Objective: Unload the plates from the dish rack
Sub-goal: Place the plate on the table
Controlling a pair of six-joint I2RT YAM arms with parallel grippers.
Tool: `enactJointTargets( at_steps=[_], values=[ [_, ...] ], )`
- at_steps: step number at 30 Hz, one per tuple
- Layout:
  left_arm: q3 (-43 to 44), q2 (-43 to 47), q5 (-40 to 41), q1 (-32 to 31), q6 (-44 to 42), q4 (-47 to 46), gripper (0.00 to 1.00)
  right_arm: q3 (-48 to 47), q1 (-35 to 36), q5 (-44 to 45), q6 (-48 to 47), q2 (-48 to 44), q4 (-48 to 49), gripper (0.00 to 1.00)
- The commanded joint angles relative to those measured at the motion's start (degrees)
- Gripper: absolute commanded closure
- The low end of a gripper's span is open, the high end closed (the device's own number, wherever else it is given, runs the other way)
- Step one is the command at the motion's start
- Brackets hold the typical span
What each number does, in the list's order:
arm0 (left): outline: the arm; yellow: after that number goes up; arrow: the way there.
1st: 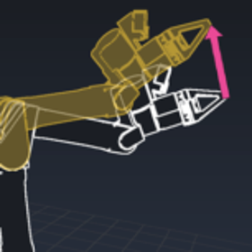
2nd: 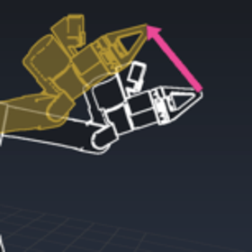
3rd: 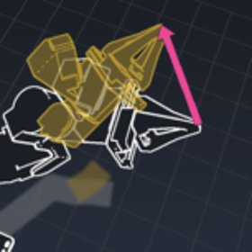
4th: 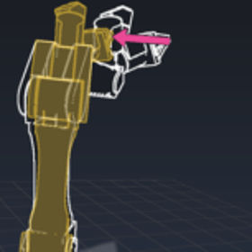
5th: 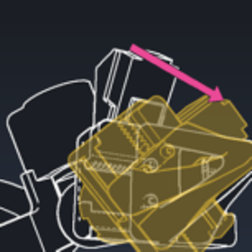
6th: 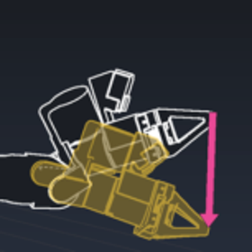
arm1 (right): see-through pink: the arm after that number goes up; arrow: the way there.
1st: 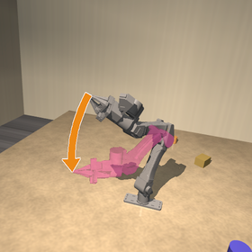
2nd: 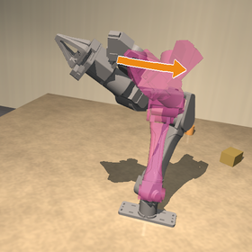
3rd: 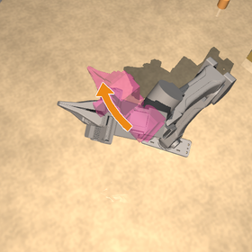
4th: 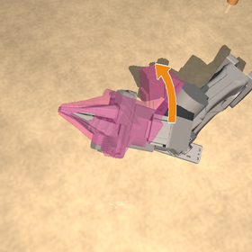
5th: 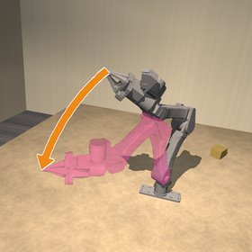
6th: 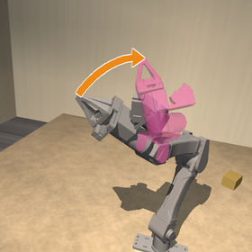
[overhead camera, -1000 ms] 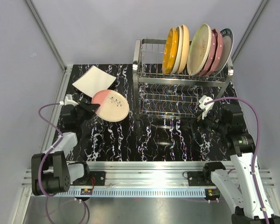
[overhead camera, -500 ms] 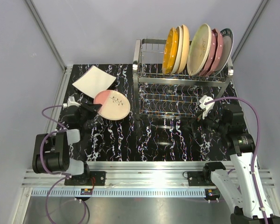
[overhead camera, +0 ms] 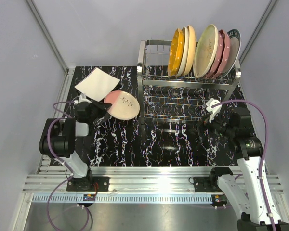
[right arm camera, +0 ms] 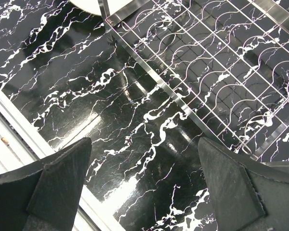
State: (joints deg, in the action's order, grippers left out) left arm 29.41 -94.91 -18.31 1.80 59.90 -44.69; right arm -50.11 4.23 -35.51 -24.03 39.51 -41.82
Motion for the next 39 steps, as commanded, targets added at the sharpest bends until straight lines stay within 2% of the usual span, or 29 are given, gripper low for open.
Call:
enactJointTargets(
  at_steps=[1,3,9,12,13,20,31,35,39],
  values=[
    [6.27,-1.32,2.04,-1.54,1.19,-11.48,0.98,0.19,-0.71,0.09,-0.93,0.04,0.87,0.00],
    [8.55,-3.16,4.67,-4.43,1.19,-10.34,0.96,0.19,-0.80,0.09,-0.93,0.05,0.87,0.00],
    [12.16,-8.35,10.39,-7.78,2.68,-8.49,0.77,0.10,-1.42,0.09,-1.02,-0.22,0.78,0.00],
    [12.95,-9.76,11.10,-9.01,2.77,-8.23,0.69,0.19,-1.50,0.09,-1.11,-0.31,0.69,0.00],
    [13.30,-10.20,11.36,-9.45,2.51,-7.79,0.64,0.19,-1.59,0.09,-1.11,-0.22,0.78,0.00],
    [11.99,-8.37,15.13,-9.71,-2.40,-2.61,0.47,0.19,-1.68,0.00,-1.19,-0.57,0.60,0.00],
    [10.58,-4.85,18.22,-9.71,-8.04,6.89,0.41,0.36,-1.77,0.00,-1.37,-1.27,0.60,0.00],
    [10.58,-2.21,23.39,-9.80,-9.71,11.36,0.38,0.45,-1.94,0.00,-1.46,-1.54,0.69,0.00],
    [11.11,3.49,30.86,-9.71,-12.26,21.37,0.31,0.54,-2.21,0.09,-1.54,-1.98,0.69,0.00]
  ],
)
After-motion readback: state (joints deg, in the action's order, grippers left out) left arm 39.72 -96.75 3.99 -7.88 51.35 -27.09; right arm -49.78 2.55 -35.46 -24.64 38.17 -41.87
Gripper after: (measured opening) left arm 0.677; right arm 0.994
